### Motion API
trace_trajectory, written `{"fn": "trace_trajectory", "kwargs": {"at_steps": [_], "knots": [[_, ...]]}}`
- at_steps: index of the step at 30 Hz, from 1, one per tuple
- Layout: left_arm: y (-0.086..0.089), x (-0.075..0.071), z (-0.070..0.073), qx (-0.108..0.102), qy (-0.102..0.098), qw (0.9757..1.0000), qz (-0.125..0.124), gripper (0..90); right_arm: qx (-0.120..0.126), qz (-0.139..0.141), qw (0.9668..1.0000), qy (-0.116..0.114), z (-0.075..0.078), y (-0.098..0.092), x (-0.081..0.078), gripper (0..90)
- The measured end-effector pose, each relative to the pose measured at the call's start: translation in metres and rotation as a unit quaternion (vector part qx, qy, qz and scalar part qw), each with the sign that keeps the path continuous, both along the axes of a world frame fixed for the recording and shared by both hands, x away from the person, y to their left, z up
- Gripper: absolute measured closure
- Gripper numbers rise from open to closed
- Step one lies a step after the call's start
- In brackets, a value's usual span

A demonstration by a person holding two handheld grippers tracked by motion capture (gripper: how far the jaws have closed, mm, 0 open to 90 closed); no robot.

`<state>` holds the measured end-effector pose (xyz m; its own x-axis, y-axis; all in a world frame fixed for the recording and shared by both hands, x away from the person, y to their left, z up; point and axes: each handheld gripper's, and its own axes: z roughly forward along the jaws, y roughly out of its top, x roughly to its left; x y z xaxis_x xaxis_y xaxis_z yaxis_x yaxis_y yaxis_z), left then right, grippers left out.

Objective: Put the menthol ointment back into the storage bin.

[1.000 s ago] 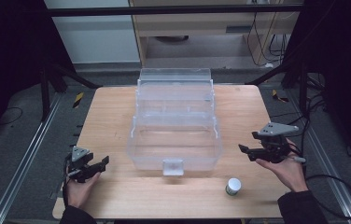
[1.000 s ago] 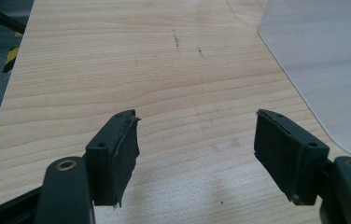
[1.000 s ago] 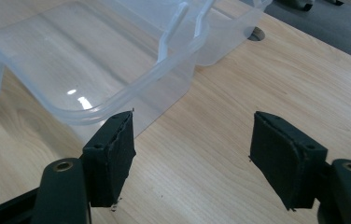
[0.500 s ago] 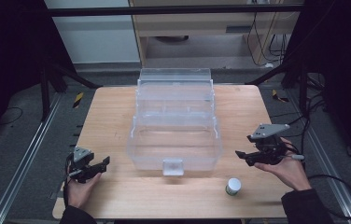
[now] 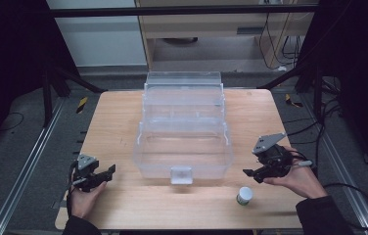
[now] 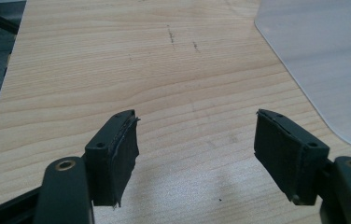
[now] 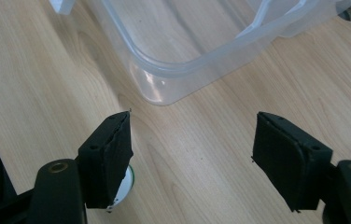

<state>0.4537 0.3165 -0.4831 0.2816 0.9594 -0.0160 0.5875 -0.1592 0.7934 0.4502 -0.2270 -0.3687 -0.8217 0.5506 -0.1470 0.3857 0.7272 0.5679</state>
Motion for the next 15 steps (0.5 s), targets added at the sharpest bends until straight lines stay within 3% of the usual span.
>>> {"fn": "trace_trajectory", "kwargs": {"at_steps": [15], "knots": [[0.0,0.0,0.0,0.003,0.002,1.0,-0.002,29.9,-0.042,0.049,0.9971,0.041,-0.004,0.012,-0.01,26.7]]}}
